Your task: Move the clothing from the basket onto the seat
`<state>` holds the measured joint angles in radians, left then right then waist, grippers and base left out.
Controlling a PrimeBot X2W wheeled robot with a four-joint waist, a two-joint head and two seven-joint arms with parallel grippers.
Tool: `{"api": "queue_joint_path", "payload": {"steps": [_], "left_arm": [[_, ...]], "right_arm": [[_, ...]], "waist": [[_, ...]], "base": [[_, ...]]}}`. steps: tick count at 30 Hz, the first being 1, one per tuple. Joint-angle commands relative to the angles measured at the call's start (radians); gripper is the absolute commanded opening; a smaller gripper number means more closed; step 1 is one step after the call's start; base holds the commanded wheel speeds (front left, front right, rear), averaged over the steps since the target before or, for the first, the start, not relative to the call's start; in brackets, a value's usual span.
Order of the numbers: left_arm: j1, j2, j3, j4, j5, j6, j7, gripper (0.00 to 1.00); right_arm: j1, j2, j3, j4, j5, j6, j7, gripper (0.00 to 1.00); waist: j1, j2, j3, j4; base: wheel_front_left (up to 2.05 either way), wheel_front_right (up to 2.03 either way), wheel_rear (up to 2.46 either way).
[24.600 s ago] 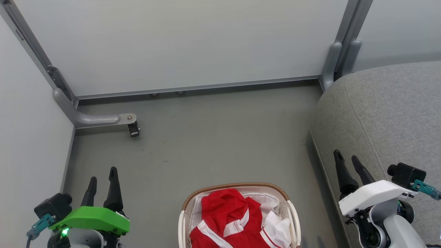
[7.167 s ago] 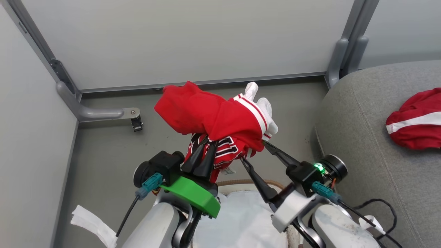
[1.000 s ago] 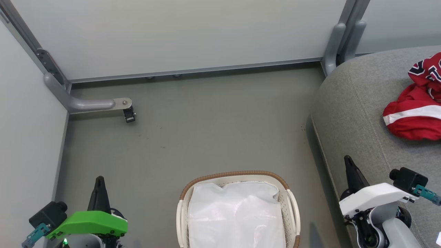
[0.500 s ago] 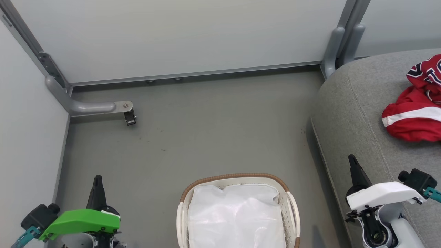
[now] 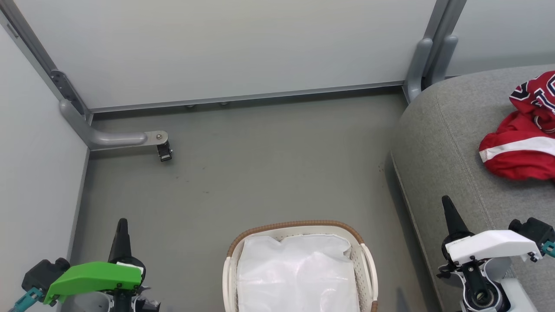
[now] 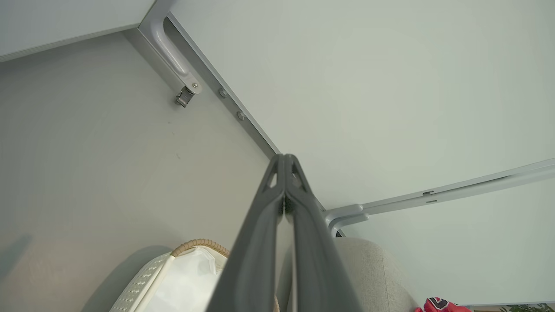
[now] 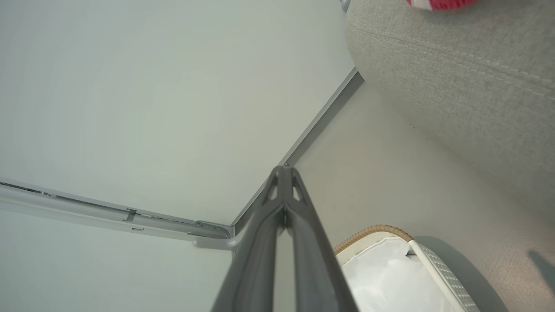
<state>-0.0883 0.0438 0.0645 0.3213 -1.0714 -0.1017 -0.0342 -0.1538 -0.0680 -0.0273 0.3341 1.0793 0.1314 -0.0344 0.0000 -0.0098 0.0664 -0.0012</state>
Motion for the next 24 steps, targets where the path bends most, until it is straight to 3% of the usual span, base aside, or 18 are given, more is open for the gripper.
{"api": "queue_joint_path", "payload": {"steps": [1,24], "left_arm": [[-0.021,0.007,0.006,-0.016,-0.031,-0.006,0.008,0.00],[-0.028,0.008,0.025,-0.040,-0.241,-0.016,0.067,0.00]], "right_arm": [[0.004,-0.001,-0.008,-0.015,0.031,-0.001,0.009,0.00],[0.020,0.006,-0.043,-0.046,0.238,-0.001,0.068,0.00]], "waist": [[0.0000,0.0046,-0.002,0.000],[0.0000,0.0064,-0.024,0.000]], "base": [[0.00,0.00,0.00],[0.00,0.00,0.00]]}}
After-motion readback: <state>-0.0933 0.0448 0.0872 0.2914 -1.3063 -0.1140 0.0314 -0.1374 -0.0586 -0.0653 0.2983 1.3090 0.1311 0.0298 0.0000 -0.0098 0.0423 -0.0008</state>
